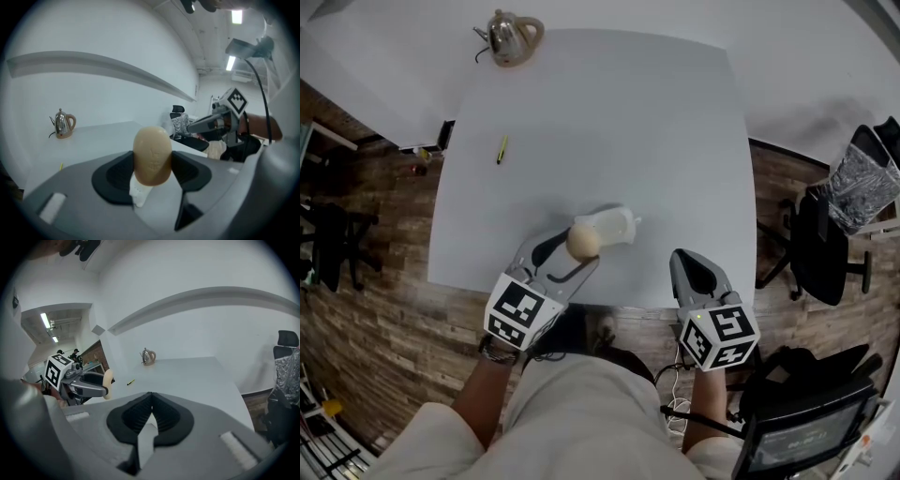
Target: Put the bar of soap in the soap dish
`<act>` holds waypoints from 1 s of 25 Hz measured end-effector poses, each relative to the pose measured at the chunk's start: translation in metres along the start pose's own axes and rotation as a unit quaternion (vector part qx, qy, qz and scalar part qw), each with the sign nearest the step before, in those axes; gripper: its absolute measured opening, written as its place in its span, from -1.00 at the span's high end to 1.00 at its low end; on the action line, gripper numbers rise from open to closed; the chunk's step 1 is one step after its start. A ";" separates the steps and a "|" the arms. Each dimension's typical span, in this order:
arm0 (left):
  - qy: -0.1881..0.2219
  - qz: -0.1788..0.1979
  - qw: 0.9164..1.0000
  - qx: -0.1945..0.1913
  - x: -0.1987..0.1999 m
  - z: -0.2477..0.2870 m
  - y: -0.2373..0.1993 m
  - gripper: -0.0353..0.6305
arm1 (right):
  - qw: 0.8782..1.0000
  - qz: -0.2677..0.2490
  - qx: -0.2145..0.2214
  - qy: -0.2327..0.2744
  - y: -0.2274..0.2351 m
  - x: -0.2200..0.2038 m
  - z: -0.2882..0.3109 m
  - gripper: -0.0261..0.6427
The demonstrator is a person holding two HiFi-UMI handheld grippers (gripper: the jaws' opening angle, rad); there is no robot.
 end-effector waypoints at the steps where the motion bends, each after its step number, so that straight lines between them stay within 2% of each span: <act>1: -0.005 0.000 1.000 -0.004 -0.001 0.002 0.000 0.08 | 1.000 0.002 -0.001 -0.002 0.000 -0.001 0.001 0.91; 25: -0.078 0.004 0.995 -0.068 -0.029 0.035 -0.009 0.08 | 0.997 0.051 -0.001 -0.061 -0.012 -0.043 0.044 0.91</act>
Point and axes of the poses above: the fingertips, and each gripper's own axes: z forward along the fingers, y to its right, x out of its top, the point moved 4 cm from there along -z, backward along the fingers, and after that the axes turned 9 degrees about -z, right-handed, at the moved point
